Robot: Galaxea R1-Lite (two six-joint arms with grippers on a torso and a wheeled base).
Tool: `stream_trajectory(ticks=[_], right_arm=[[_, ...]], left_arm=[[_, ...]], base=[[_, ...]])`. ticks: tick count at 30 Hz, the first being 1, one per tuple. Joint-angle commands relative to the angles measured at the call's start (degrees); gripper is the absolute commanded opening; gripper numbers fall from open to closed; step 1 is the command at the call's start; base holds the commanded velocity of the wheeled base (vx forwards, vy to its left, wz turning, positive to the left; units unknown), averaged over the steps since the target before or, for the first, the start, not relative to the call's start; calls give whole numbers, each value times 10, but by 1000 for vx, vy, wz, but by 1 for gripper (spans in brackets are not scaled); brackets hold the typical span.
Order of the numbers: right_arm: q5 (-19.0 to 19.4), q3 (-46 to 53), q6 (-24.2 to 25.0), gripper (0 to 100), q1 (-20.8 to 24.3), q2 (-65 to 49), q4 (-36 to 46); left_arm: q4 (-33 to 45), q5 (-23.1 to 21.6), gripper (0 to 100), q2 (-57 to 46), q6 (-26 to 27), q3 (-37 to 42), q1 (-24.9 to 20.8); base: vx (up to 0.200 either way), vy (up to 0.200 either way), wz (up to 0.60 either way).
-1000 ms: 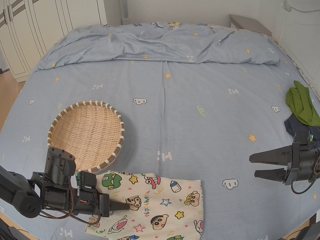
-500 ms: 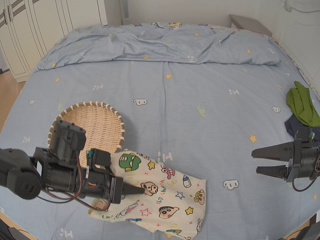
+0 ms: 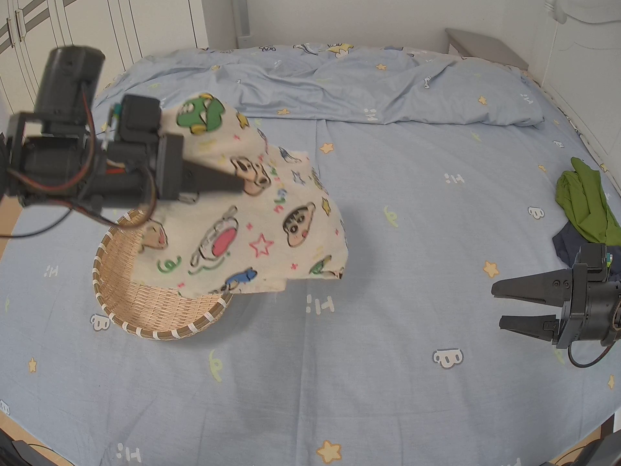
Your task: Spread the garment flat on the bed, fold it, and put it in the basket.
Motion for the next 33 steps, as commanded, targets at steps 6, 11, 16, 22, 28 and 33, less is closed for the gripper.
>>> stream_trajectory(ticks=[6, 11, 16, 22, 28, 33], right_arm=[[1, 5, 0, 100, -3, -1, -7], [1, 4, 0, 100, -1, -1, -7], [1, 6, 0, 100, -2, 1, -10], [1, 9, 0, 100, 3, -2, -17], [2, 9, 0, 100, 3, -2, -16], [2, 10, 0, 100, 3, -2, -17]], left_arm=[[137, -42, 0, -5, 12, -99, 217], [79, -100, 0, 24, 16, 57, 307], [-34, -97, 0, 161, 96, 145, 354], [77, -64, 0, 192, 110, 84, 391], [301, -24, 0, 201, 117, -47, 393], [309, -25, 0, 197, 115, -58, 389]], base=[[0, 0, 0], [0, 0, 0], [0, 0, 0], [0, 0, 0], [0, 0, 0], [0, 0, 0]])
